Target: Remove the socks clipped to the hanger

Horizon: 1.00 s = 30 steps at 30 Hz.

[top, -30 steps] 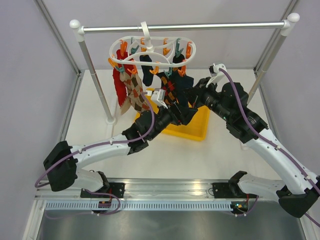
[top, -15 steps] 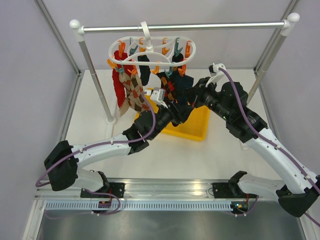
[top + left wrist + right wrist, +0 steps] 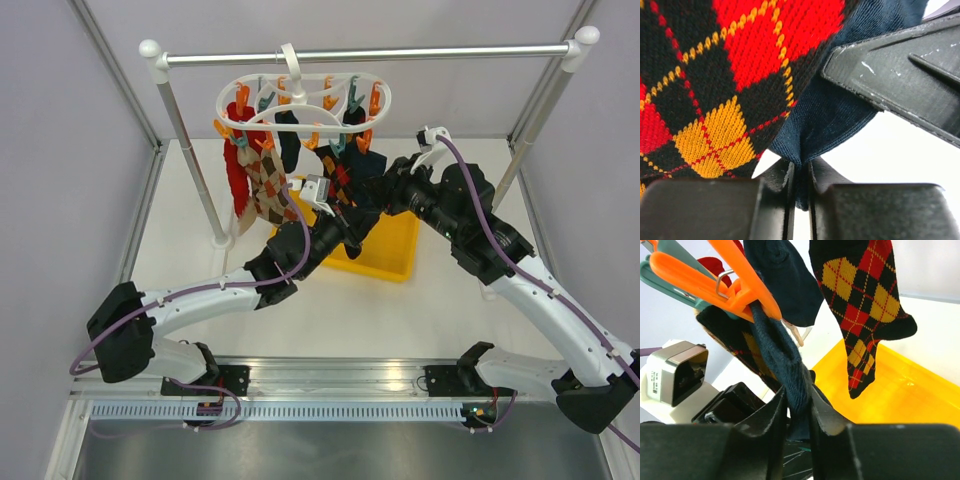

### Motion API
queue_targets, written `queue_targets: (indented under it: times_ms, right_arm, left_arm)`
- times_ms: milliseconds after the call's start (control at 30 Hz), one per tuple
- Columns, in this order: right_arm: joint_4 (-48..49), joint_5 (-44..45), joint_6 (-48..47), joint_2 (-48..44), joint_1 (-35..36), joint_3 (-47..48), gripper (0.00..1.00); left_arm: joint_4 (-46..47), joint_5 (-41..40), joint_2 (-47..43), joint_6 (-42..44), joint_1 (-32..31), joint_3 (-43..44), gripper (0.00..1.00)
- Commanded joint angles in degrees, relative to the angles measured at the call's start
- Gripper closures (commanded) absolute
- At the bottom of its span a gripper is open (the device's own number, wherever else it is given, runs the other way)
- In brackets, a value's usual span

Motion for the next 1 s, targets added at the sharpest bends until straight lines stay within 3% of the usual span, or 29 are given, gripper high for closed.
queue_targets:
  times_ms: [0,200,367,967]
  right_arm:
    - [0.5,1.1,-0.6,-0.1,0.1,0.3,0.68]
    - [1.6,4.4,-2.5,-2.7,0.2,-1.0,0.41]
    - [5.1,3.7,-4.8,-5.4,0.2,-2.2,0.30]
    - [21.6,-4.1,-16.8,-4.6,0.2,-4.7,0.27]
  left_arm:
    - [0.8,-0.4,-2.1,2.1,-0.2,-0.1,0.89]
    - [-2.3,-1.8,-2.8,1.9,-0.2,0.0,0.94]
    - [-3.8,-2.2,-2.9,1.6,-0.2,0.3,0.96]
    - [-7.5,-2.1,-2.3,1.8,-0.2,2.5,0.98]
